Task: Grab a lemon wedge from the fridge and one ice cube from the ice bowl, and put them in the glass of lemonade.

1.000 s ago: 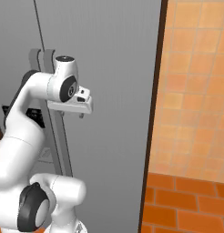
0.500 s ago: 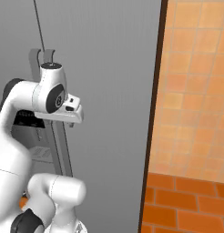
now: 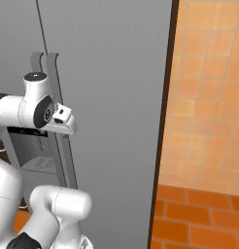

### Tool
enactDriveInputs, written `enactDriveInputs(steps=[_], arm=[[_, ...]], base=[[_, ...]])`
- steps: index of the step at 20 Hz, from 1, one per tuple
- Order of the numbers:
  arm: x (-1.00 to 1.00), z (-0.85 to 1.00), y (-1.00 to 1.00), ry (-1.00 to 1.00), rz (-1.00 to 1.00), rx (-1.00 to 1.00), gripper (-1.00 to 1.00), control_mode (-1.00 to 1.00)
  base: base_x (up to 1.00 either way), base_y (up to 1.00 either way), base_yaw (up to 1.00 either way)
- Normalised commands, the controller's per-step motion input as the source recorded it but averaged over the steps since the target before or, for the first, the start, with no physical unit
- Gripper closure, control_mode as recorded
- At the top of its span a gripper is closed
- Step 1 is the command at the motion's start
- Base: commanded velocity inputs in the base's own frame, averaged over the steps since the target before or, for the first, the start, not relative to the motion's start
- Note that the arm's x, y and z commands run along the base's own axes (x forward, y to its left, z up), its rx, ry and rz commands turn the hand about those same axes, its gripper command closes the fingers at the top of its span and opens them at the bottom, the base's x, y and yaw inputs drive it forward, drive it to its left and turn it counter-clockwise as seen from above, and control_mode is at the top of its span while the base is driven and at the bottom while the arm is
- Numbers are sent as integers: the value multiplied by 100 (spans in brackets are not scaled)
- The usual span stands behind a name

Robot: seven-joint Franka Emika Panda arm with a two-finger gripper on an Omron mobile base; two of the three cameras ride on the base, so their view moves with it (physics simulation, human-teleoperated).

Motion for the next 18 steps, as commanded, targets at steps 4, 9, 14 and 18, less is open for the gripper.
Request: enactDriveInputs(steps=[4,9,14,18], arm=[[-4,0,16,-2,2,-1,-100,100],[0,0,0,0,0,0,-100,100],[0,0,0,0,0,0,-100,100],[0,0,0,0,0,0,-100,100]], base=[[-7,74,3],[2,100,0],[17,100,-1],[49,100,1]])
